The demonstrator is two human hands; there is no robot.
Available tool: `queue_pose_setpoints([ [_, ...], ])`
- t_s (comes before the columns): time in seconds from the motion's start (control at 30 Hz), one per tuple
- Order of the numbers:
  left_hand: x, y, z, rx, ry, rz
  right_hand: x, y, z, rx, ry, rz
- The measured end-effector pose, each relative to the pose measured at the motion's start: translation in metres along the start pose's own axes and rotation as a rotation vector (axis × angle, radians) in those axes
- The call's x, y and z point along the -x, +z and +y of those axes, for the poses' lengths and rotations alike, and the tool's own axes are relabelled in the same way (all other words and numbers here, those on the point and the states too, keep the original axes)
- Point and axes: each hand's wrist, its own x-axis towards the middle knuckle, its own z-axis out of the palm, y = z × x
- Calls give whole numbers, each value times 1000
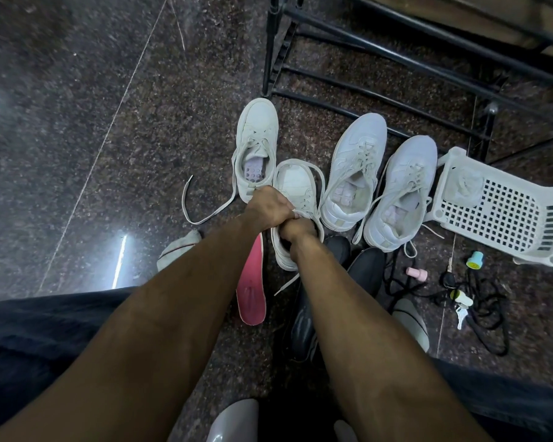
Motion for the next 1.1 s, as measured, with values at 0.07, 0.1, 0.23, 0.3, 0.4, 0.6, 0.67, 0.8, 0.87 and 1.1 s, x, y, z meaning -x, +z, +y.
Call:
queue_pose_setpoints([
  [0.07,-3,0,-2,-10,-4,-1,0,-1,-3,-4,20,-33],
  [0.1,-4,1,-2,-18,-6,-8,-2,-2,-3,0,24,-57],
  [0.23,-6,0,-1,-60,3,-18,-22,7,6,54,22,-68],
  [0.3,-8,1,-3,-82,27,-16,-7,6,6,176,-9,11],
  [0.4,-7,2,-5,-110,57,-29,9,-2,18,406,-145,95],
  [0.6,-8,8,-8,-87,63,-7,11,-16,16,538,-193,41],
  [0.67,-8,8,-9,-62,61,-5,8,-19,9,555,-198,4],
  [0.8,-8,8,-12,-49,106,-12,3,-21,4,460,-147,34],
  [0.87,-8,9,-15,-35,119,-8,5,-18,6,417,-132,97],
  [1.1,-12,10,-21,-16,132,-11,5,-28,12,275,-204,30],
])
